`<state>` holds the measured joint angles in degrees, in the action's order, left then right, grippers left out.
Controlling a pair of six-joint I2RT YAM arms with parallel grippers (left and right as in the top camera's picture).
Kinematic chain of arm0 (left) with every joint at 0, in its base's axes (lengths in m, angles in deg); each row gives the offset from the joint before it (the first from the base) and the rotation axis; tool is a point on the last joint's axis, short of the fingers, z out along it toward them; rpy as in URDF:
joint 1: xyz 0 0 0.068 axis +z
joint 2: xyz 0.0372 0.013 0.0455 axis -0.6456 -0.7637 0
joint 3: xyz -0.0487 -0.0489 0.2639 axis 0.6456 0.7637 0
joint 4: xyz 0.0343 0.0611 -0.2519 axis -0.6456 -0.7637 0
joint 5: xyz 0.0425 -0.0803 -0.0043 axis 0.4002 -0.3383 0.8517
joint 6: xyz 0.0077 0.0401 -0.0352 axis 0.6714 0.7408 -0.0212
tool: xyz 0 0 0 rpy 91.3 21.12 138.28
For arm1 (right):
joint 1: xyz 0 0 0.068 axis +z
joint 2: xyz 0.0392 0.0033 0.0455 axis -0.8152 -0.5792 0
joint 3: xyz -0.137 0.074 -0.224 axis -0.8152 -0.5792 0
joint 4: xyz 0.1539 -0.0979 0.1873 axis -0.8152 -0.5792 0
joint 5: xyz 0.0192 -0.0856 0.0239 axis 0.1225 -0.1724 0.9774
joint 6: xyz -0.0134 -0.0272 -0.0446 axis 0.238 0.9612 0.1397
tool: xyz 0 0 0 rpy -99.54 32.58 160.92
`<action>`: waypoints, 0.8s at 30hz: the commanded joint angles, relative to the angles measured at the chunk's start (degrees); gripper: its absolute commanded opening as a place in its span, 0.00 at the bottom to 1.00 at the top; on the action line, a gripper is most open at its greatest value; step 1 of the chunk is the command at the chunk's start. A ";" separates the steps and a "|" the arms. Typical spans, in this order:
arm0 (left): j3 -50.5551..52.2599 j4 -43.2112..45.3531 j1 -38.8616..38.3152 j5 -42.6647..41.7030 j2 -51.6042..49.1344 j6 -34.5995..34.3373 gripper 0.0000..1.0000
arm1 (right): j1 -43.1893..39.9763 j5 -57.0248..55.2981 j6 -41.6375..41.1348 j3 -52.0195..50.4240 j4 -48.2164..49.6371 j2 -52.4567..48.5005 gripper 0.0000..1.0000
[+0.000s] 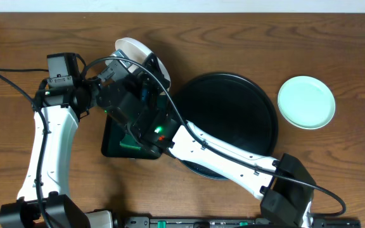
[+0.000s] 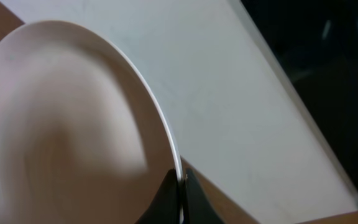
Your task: Clean dirty plates on tray and stack at the side
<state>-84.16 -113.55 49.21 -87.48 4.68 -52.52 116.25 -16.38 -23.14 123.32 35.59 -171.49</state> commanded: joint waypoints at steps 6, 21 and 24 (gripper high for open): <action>-0.79 0.00 0.26 0.50 0.31 -0.52 0.80 | -2.84 12.04 -25.46 0.61 -12.98 1.14 0.01; -0.79 0.00 0.26 0.50 0.31 -0.52 0.80 | -19.19 45.11 -53.42 0.61 -26.91 2.25 0.01; -0.79 0.00 0.26 0.50 0.28 -0.52 0.80 | -22.14 49.59 -53.42 0.61 -28.13 3.56 0.01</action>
<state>-84.16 -113.55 49.21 -87.45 4.68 -52.52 96.43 24.34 -72.78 123.34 7.96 -171.34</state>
